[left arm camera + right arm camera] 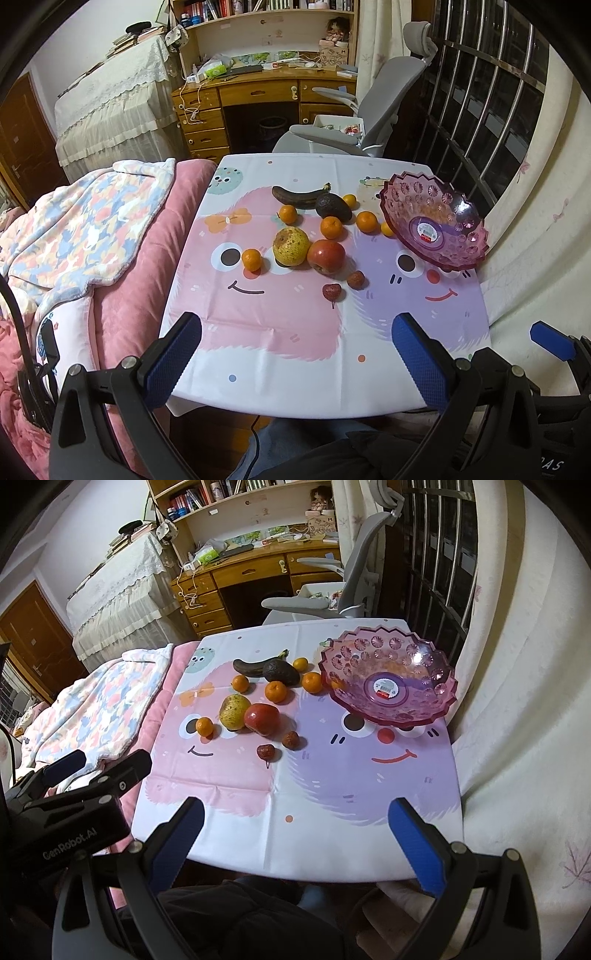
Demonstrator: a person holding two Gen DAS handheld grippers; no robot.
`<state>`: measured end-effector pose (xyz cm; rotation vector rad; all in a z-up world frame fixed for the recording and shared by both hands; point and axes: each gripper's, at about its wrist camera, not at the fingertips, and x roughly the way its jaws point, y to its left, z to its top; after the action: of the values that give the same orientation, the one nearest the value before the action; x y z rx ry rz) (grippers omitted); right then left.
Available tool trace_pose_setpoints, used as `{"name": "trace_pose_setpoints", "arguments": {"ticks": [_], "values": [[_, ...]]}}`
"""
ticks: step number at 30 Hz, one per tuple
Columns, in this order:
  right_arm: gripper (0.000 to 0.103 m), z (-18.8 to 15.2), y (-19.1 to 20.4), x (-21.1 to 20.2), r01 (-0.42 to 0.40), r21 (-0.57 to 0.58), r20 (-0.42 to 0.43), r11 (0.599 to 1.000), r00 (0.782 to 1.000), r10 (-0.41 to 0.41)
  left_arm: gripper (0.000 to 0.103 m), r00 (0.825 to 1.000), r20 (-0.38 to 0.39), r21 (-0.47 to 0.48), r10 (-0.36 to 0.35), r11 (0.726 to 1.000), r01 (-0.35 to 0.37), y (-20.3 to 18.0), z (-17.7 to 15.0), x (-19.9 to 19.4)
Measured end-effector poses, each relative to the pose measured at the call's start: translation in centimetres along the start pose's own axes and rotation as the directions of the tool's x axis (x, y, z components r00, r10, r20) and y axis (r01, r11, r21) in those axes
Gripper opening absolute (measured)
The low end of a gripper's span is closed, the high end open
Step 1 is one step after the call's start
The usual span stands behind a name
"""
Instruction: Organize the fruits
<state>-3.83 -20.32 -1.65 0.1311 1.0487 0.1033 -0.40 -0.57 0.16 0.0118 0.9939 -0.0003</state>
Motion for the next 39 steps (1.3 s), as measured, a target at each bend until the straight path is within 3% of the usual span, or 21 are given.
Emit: {"name": "trace_pose_setpoints", "arguments": {"ticks": [19, 32, 39], "values": [[0.100, 0.7, -1.1, 0.2, -0.035, 0.009, 0.002, 0.999, 0.999, 0.035, 0.102, 1.000, 0.006, -0.018, 0.026, 1.000, -0.026, -1.1, 0.7, 0.4], [0.100, 2.4, -0.2, 2.2, -0.118, 0.017, 0.005, 0.993, 0.993, 0.118, 0.102, 0.997, -0.004, -0.085, 0.079, 0.993, -0.079, 2.7, 1.1, 1.0], [0.100, 3.2, 1.8, 3.2, -0.065, 0.047, 0.021, 0.997, 0.998, 0.064, 0.102, 0.997, -0.056, -0.063, 0.046, 0.997, -0.049, 5.7, 2.4, 3.5]]}}
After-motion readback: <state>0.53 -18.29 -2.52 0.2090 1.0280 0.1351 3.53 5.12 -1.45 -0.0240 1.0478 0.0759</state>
